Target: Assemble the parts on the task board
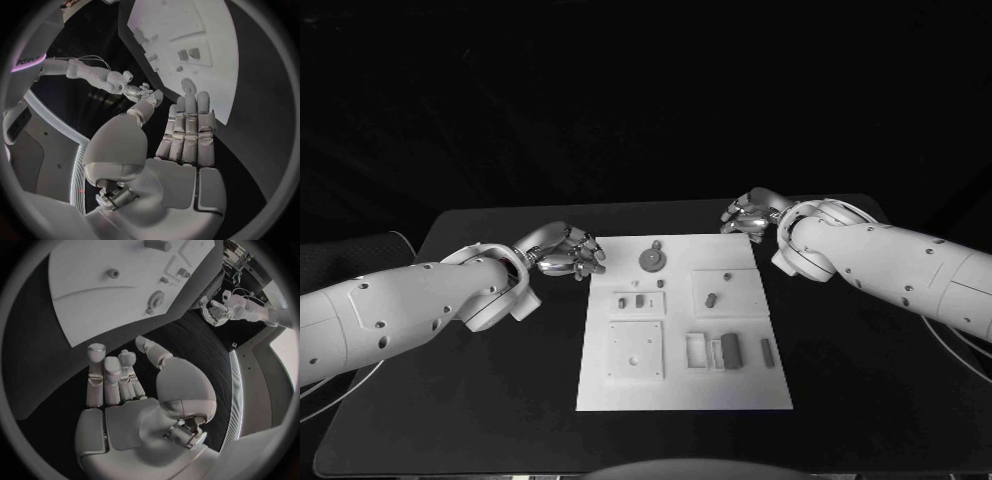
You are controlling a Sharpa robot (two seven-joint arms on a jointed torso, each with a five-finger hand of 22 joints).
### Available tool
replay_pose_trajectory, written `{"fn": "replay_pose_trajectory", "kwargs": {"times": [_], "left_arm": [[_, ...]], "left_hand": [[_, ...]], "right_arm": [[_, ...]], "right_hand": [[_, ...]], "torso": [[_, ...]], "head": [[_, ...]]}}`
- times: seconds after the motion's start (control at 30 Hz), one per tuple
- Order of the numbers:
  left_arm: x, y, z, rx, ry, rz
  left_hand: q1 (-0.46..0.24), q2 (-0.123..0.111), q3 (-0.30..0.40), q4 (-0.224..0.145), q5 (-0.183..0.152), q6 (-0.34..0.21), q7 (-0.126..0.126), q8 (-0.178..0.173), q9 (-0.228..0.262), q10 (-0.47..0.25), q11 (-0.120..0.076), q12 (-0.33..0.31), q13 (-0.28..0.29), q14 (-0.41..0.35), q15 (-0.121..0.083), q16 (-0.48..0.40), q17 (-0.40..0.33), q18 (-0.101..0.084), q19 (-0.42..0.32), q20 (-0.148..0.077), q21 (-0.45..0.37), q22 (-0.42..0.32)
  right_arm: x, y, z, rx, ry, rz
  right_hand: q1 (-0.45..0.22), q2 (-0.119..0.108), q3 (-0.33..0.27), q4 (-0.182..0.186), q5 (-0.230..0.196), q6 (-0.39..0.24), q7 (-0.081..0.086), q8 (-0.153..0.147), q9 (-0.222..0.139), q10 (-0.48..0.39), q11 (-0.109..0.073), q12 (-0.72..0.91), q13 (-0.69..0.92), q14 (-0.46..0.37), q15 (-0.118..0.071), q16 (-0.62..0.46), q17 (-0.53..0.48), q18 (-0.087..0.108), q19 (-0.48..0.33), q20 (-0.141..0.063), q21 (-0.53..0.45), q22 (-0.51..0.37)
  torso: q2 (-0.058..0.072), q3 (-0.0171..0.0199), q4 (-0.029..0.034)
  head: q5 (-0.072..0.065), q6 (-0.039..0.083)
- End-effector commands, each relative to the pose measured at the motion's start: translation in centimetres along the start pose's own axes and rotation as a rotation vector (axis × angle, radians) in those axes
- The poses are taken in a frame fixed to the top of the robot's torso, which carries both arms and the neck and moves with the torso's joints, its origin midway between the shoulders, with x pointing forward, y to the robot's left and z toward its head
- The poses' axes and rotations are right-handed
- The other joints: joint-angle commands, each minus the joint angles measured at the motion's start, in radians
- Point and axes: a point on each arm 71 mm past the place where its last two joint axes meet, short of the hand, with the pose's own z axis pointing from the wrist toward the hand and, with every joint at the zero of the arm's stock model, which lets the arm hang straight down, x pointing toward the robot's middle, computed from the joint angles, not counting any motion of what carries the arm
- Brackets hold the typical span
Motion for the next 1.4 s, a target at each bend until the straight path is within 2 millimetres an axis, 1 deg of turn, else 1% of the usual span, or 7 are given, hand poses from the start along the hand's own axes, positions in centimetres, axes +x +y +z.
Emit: {"fn": "replay_pose_trajectory", "kwargs": {"times": [0.03,0.2,0.4,0.6,0.9,1.17,1.4], "left_arm": [[0.9,-0.3,-0.2,0.054,-0.012,0.107],[1.6,0.1,-0.3,0.076,-0.018,0.185],[2.9,0.5,-0.3,0.111,-0.026,0.289],[5.1,1.1,-0.2,0.112,0.005,0.315],[5.7,1.2,0.3,0.105,-0.012,0.324],[6.3,1.0,1.0,0.094,0.026,0.36],[6.7,1.3,0.9,0.08,0.045,0.38]], "left_hand": [[0.005,-0.009,-0.008,-0.001,-0.006,0.026,0.008,0.001,0.004,-0.005,0.002,0.004,0.006,-0.013,0.0,-0.003,0.014,0.013,-0.012,-0.004,0.005,0.007],[0.02,-0.026,-0.01,-0.001,-0.049,0.002,-0.01,-0.038,-0.006,-0.028,0.01,0.0,0.026,-0.033,0.008,-0.019,0.048,0.011,-0.032,0.003,-0.001,0.019],[0.043,-0.046,-0.007,-0.002,-0.051,-0.024,-0.024,-0.061,-0.014,-0.041,0.014,-0.004,0.037,-0.039,0.012,-0.032,0.067,0.012,-0.039,0.006,-0.007,0.024],[0.046,-0.044,-0.004,0.001,-0.052,0.006,0.003,-0.053,-0.008,-0.043,0.015,-0.003,0.047,-0.031,0.01,-0.037,0.084,0.014,-0.032,0.006,-0.005,0.03],[0.047,-0.04,-0.005,0.001,-0.054,0.015,0.024,-0.066,-0.011,-0.036,0.004,0.035,0.078,-0.015,0.003,-0.038,0.119,0.015,-0.019,0.0,0.0,0.042],[0.053,-0.027,-0.007,0.0,-0.052,0.047,0.027,-0.073,-0.008,-0.047,-0.012,0.12,0.138,0.001,-0.013,-0.018,0.205,0.013,0.002,-0.016,0.018,0.073],[0.056,-0.016,-0.016,0.003,-0.041,0.07,0.025,-0.091,-0.009,-0.097,-0.03,0.275,0.229,-0.012,-0.035,0.085,0.285,0.011,0.02,-0.037,0.075,0.152]], "right_arm": [[0.2,0.1,0.0,-0.012,0.014,-0.002],[0.1,0.2,0.0,-0.021,0.001,0.005],[0.0,0.1,0.0,-0.026,-0.011,0.016],[-0.1,0.1,0.0,-0.026,-0.014,0.018],[-0.1,0.1,0.0,-0.026,-0.014,0.019],[0.0,0.2,0.0,-0.03,-0.012,0.02],[0.0,0.1,0.0,-0.025,-0.016,0.02]], "right_hand": [[-0.01,0.001,0.007,0.001,0.004,0.005,0.01,0.004,-0.001,-0.009,0.0,0.007,-0.001,-0.003,0.002,0.004,-0.001,0.06,0.002,-0.007,-0.006,0.013],[-0.01,0.002,0.007,0.001,0.004,0.005,0.01,0.004,-0.001,-0.009,0.0,0.007,-0.001,-0.003,0.002,0.004,-0.001,0.06,0.002,-0.007,-0.006,0.013],[-0.01,0.002,0.007,0.001,0.005,0.006,0.01,0.004,-0.001,-0.009,0.0,0.007,-0.001,-0.003,0.002,0.004,-0.002,0.06,0.003,-0.007,-0.006,0.013],[-0.01,0.003,0.007,0.001,0.005,0.006,0.01,0.005,-0.001,-0.008,0.0,0.007,-0.001,-0.003,0.002,0.004,-0.002,0.06,0.003,-0.008,-0.006,0.013],[-0.01,0.004,0.007,0.001,0.005,0.006,0.01,0.005,-0.001,-0.008,0.0,0.008,-0.001,-0.002,0.002,0.004,-0.002,0.06,0.004,-0.008,-0.006,0.013],[-0.01,0.004,0.007,0.001,0.005,0.006,0.01,0.005,-0.001,-0.007,0.0,0.008,-0.001,-0.002,0.002,0.004,-0.002,0.06,0.004,-0.008,-0.006,0.013],[-0.01,0.005,0.007,0.001,0.005,0.007,0.01,0.005,-0.001,-0.007,0.0,0.008,-0.001,-0.002,0.002,0.005,-0.002,0.06,0.005,-0.008,-0.006,0.013]], "torso": [[-0.001,0.0005,0.0007],[0.001,0.0009,-0.0003],[0.002,0.0028,-0.0039],[0.003,0.0026,-0.0038],[0.002,0.0021,-0.003],[0.002,0.0023,-0.0031],[0.002,0.0027,-0.0033]], "head": [[0.006,-0.003],[0.005,-0.002],[0.006,-0.004],[0.005,-0.008],[0.002,-0.01],[0.004,-0.013],[-0.004,-0.017]]}}
